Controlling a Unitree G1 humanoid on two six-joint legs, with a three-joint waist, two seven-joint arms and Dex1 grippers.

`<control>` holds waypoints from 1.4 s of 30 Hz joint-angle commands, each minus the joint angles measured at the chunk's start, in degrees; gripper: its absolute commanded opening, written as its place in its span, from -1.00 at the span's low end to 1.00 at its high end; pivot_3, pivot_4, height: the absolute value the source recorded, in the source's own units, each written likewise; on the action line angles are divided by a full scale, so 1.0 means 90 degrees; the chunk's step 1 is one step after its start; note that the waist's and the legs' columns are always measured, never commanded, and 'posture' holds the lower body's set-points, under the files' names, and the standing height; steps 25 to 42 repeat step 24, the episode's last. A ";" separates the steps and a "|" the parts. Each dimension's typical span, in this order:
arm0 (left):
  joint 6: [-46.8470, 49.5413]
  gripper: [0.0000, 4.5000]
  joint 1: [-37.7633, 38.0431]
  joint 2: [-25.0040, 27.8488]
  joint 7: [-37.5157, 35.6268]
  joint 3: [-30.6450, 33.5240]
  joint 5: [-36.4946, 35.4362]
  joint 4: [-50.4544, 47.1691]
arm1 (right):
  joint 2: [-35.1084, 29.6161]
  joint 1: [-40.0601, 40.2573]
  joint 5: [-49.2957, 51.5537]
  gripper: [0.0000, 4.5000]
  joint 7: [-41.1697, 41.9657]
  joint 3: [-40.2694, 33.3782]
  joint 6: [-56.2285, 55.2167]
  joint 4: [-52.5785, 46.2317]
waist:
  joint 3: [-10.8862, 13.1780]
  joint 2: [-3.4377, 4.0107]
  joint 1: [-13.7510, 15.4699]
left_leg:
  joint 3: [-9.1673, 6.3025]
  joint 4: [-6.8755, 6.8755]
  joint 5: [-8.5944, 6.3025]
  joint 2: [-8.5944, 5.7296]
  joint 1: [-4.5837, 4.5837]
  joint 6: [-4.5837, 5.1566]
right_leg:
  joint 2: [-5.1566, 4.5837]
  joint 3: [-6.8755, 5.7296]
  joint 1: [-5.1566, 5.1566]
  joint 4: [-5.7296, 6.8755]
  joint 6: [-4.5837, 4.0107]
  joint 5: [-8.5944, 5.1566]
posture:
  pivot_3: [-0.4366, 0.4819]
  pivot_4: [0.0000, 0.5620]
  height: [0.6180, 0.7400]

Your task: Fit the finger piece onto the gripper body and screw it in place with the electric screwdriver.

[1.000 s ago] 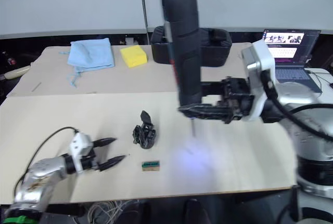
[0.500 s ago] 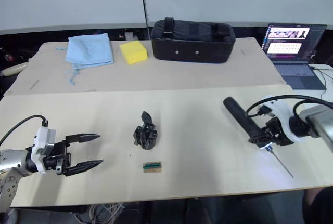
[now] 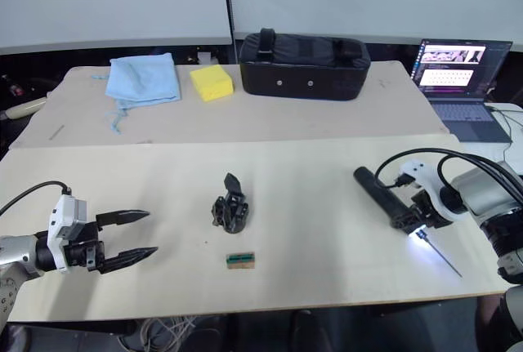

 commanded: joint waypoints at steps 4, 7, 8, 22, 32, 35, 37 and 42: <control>-0.0336 1.00 -0.0280 0.0078 0.0220 0.0292 0.0253 0.0415 | -0.0588 -0.0121 0.0075 0.98 0.0395 -0.1063 -0.0601 0.0014 | 0.0000 0.0001 0.0003 | 0.0001 -0.0001 0.0000 0.0000 0.0001 0.0000 | 0.0000 0.0000 0.0000 0.0005 -0.0001 0.0001 | -0.05 -0.47 1.00; -0.0619 1.00 -0.0178 0.0136 0.0353 0.0469 0.0522 0.0682 | -0.0746 0.0137 0.0852 0.98 0.1075 -0.2202 -0.1640 -0.0331 | 0.0000 0.0003 -0.0006 | 0.0006 -0.0003 0.0000 0.0000 0.0004 0.0000 | 0.0000 0.0003 -0.0002 0.0004 0.0001 0.0002 | -0.05 -0.47 1.00; -0.0979 1.00 -0.0165 0.0098 0.0560 0.0584 0.0758 0.0826 | -0.0753 0.0367 0.1145 0.98 0.1319 -0.2609 -0.1975 -0.0608 | 0.0000 0.0002 -0.0012 | 0.0009 -0.0007 0.0000 0.0001 0.0008 0.0000 | 0.0001 0.0005 -0.0001 0.0005 0.0016 0.0011 | -0.05 -0.47 1.00; -0.1624 1.00 0.0582 0.0136 0.0820 0.1181 0.1026 0.0855 | 0.2274 0.2781 0.2118 0.98 0.1292 -0.4045 -0.5973 -0.3155 | -0.0019 -0.0064 0.0007 | 0.0036 -0.0006 0.0003 0.0012 0.0077 -0.0010 | 0.0002 0.0028 0.0030 0.0061 -0.0010 -0.0008 | -0.05 -0.47 1.00; -0.1674 1.00 0.0603 0.0106 0.0902 0.1219 0.1027 0.0758 | 0.2353 0.2789 0.2072 0.98 0.1229 -0.4009 -0.6106 -0.3050 | -0.0019 -0.0064 0.0025 | 0.0039 -0.0005 0.0003 0.0012 0.0077 -0.0010 | 0.0001 0.0028 0.0031 0.0060 -0.0011 -0.0007 | -0.05 -0.47 1.00; -0.1674 1.00 0.0603 0.0106 0.0902 0.1219 0.1027 0.0758 | 0.2353 0.2789 0.2072 0.98 0.1229 -0.4009 -0.6106 -0.3050 | -0.0019 -0.0064 0.0025 | 0.0039 -0.0005 0.0003 0.0012 0.0077 -0.0010 | 0.0001 0.0028 0.0031 0.0060 -0.0011 -0.0007 | -0.05 -0.47 1.00; -0.1674 1.00 0.0603 0.0106 0.0902 0.1219 0.1027 0.0758 | 0.2353 0.2789 0.2072 0.98 0.1229 -0.4009 -0.6106 -0.3050 | -0.0019 -0.0064 0.0025 | 0.0039 -0.0005 0.0003 0.0012 0.0077 -0.0010 | 0.0001 0.0028 0.0031 0.0060 -0.0011 -0.0007 | -0.05 -0.47 1.00; -0.1674 1.00 0.0603 0.0106 0.0902 0.1219 0.1027 0.0758 | 0.2353 0.2789 0.2072 0.98 0.1229 -0.4009 -0.6106 -0.3050 | -0.0019 -0.0064 0.0025 | 0.0039 -0.0005 0.0003 0.0012 0.0077 -0.0010 | 0.0001 0.0028 0.0031 0.0060 -0.0011 -0.0007 | -0.05 -0.47 1.00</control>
